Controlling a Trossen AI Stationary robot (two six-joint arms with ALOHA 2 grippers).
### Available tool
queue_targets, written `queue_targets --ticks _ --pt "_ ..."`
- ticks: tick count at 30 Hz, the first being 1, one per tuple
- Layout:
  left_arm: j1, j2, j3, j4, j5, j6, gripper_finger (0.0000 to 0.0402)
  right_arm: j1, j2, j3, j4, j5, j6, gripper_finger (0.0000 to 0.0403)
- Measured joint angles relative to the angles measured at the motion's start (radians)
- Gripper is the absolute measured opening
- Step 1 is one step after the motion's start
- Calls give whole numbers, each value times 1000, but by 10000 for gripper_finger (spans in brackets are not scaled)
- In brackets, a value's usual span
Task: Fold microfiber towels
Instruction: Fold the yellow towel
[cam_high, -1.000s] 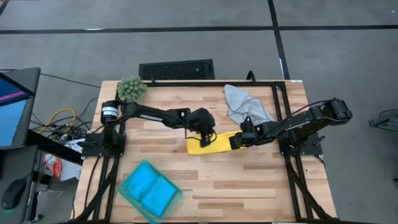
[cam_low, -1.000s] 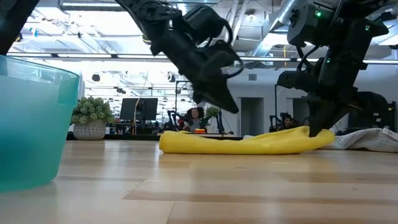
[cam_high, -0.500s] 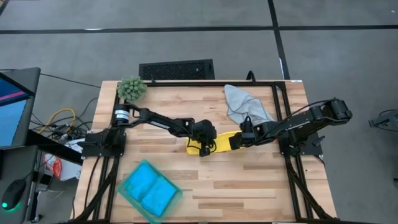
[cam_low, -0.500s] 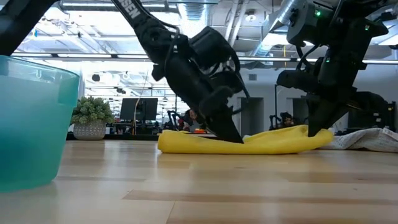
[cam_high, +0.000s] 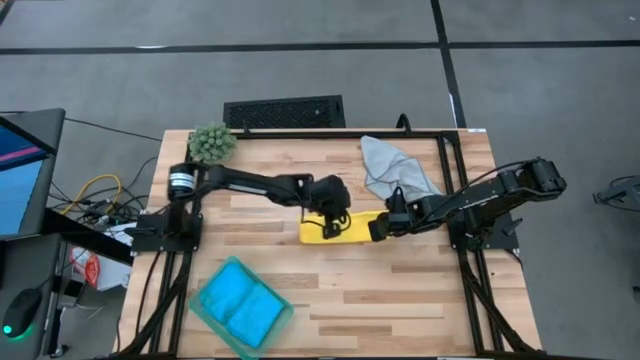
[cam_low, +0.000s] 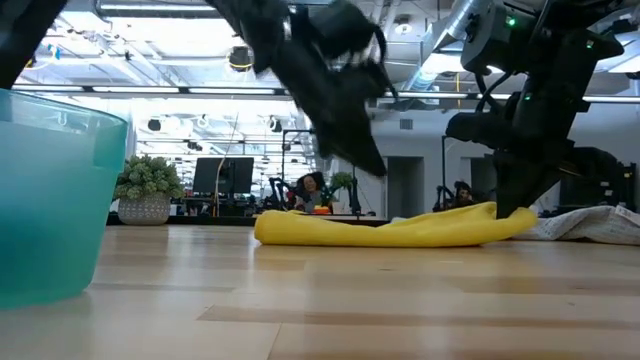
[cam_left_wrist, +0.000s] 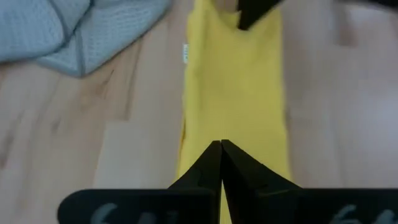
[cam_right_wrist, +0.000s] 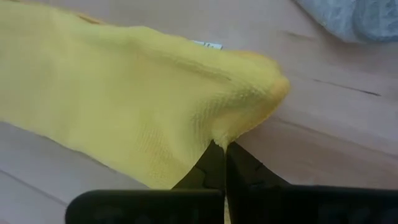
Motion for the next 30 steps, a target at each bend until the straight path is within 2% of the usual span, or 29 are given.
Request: queue_targets --ticks 4,9,12,17,22,30 --pt "0 -113 -12 -165 11 44 0 3 0 0 1 -22 -10 14" --pt "1 -270 -194 -170 29 -60 0 15 -6 15 36 -32 -25 12" --pt "-12 -369 -357 -129 2 -165 0 12 -6 42 38 -36 -55 13" --pt "-40 -486 -605 60 -21 -344 0 4 -6 66 38 -36 -78 12" --pt "-74 -476 -719 211 -51 -430 0 3 -7 66 34 -35 -78 14" --pt "-84 -341 -693 304 -73 -444 0 4 -7 67 28 -38 -78 11"
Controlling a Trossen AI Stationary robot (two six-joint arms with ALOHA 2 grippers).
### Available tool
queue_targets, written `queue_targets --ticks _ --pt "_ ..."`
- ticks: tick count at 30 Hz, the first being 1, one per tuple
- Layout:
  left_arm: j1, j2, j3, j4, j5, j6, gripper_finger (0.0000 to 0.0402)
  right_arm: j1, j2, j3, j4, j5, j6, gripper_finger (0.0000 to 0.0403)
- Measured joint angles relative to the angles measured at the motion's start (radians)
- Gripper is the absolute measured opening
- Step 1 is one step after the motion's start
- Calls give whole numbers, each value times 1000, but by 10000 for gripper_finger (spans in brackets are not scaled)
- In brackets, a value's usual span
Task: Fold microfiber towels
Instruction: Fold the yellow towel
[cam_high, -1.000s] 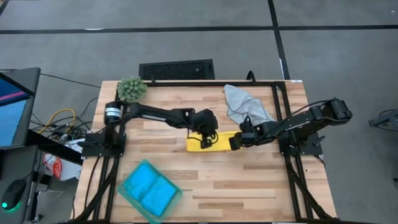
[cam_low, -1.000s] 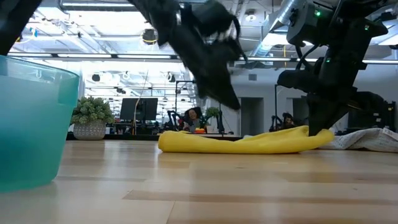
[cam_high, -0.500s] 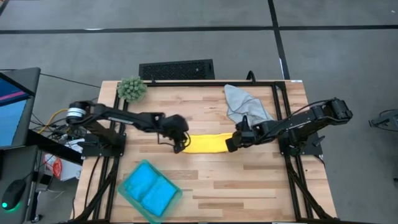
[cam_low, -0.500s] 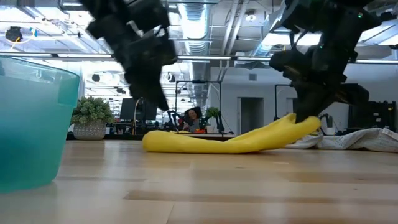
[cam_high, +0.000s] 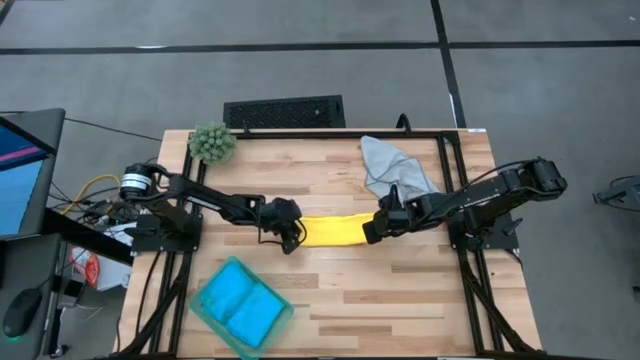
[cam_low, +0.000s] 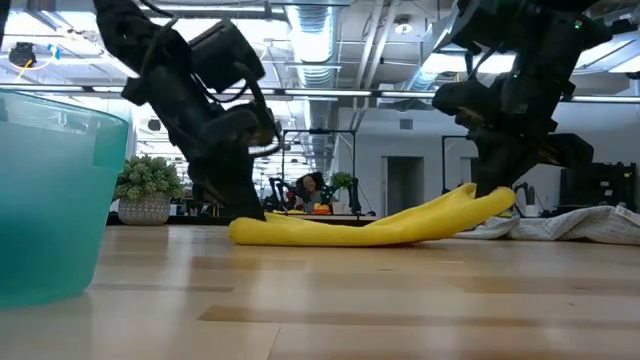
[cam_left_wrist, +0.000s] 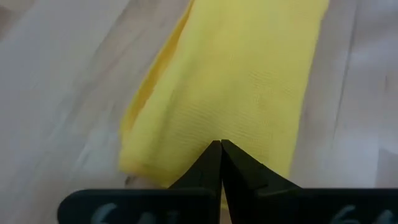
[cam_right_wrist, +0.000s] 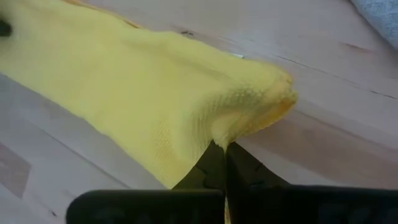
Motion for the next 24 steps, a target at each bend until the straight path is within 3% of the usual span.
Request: queue_targets --ticks 11,24 --pt "-5 94 11 109 46 -15 0 -5 9 97 20 -4 -81 12" --pt "-19 124 10 185 15 -62 0 -47 9 101 260 -5 -132 12"
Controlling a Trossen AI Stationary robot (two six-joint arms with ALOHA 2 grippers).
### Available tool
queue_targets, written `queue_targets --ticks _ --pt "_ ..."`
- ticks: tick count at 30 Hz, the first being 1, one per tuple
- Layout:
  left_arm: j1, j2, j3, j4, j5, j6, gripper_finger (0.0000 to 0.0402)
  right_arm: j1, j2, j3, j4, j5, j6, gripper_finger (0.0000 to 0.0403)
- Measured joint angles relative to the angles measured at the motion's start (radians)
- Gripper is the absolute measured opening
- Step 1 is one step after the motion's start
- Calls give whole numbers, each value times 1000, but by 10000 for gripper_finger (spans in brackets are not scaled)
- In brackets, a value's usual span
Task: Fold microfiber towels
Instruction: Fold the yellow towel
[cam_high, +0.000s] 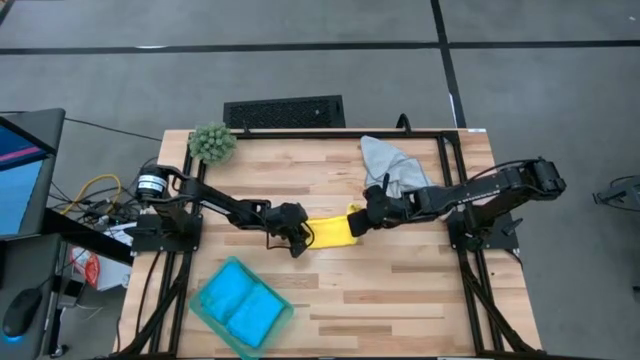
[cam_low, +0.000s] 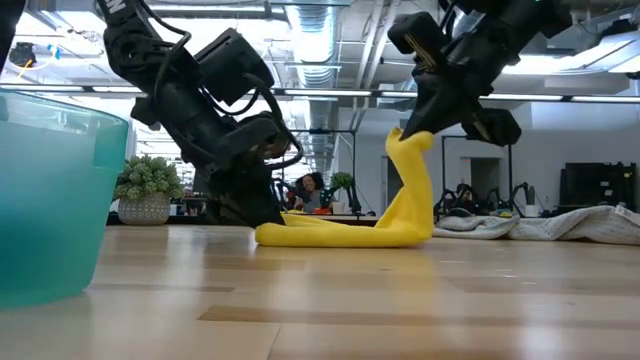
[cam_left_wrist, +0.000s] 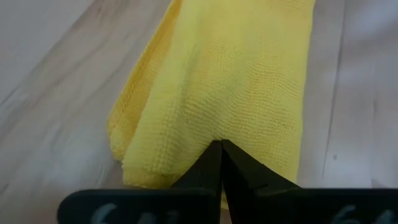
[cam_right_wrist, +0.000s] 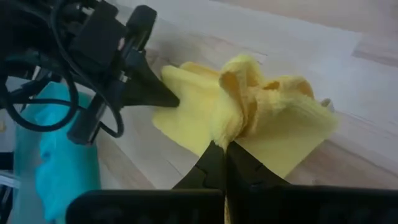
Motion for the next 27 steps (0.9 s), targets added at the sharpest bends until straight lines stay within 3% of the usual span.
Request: queue_targets --ticks 13,19,27 --pt "0 37 -1 105 -40 -11 0 3 4 0 64 -20 -18 13" --pt "4 37 11 110 -54 -7 0 3 114 10 214 -94 -34 13" --pt "2 37 25 108 -57 -5 0 -5 265 125 213 -160 -131 13"
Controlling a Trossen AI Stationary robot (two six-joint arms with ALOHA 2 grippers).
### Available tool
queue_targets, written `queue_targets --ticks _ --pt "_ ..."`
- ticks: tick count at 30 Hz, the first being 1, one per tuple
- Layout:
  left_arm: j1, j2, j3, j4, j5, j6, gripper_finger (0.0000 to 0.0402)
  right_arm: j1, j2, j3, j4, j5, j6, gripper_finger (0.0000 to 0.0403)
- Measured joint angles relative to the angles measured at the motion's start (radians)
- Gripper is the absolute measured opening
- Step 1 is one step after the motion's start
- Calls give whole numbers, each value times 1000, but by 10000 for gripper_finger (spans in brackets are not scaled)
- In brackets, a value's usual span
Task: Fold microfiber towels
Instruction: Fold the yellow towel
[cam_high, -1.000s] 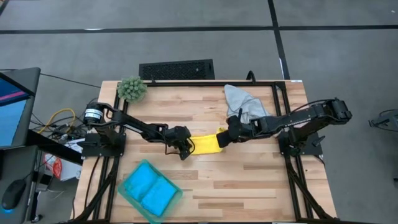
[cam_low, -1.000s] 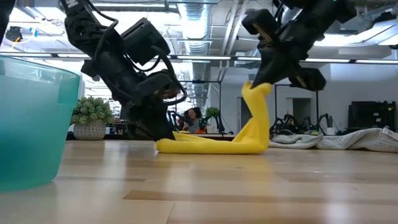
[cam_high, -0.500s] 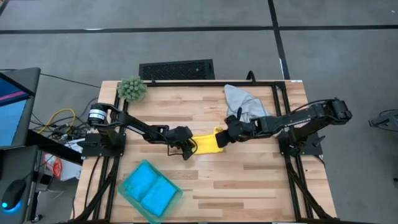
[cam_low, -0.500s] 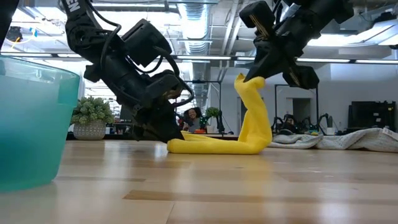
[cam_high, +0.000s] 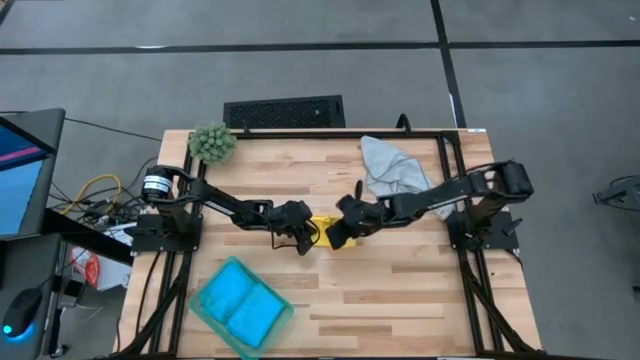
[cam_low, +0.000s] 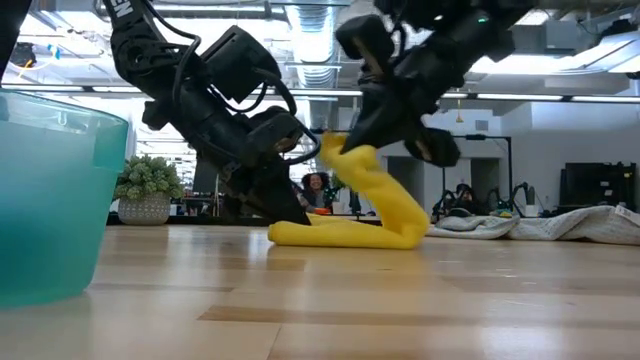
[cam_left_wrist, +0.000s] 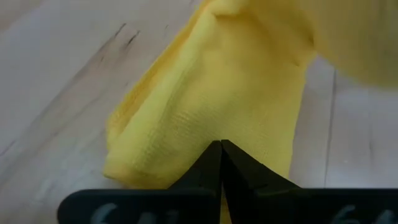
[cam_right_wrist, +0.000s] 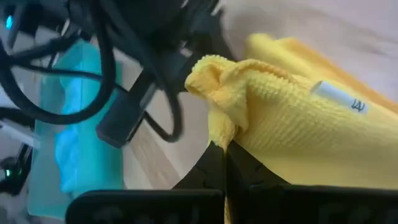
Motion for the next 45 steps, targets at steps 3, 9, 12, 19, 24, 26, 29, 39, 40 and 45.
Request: queue_targets --ticks 3,9,12,19,24,26,29,39,40,45 --pt "0 0 1 0 -3 -2 0 0 57 55 -8 -34 -40 13" --pt "-7 0 1 1 5 -6 0 -7 128 116 -13 -54 -62 13" --pt "-2 -10 1 -12 36 -24 0 -7 131 124 -14 -61 -69 13" --pt "26 -161 3 -155 61 -37 0 -8 124 125 -67 -22 -70 14" --pt "29 -239 3 -317 6 39 0 -7 125 123 -72 -22 -70 14" --pt "22 -229 -2 -347 -17 41 0 -8 125 123 -75 -20 -69 14" --pt "15 -172 -3 -321 -20 36 0 -18 125 123 -74 -16 -58 17" --pt "7 -30 -1 -134 27 -51 0 -41 127 123 -83 -16 -52 24" --pt "7 -31 -1 -133 22 -52 0 -41 127 123 -89 -18 -53 28" --pt "7 -31 -1 -133 16 -53 0 -39 128 123 -132 -22 -45 63"
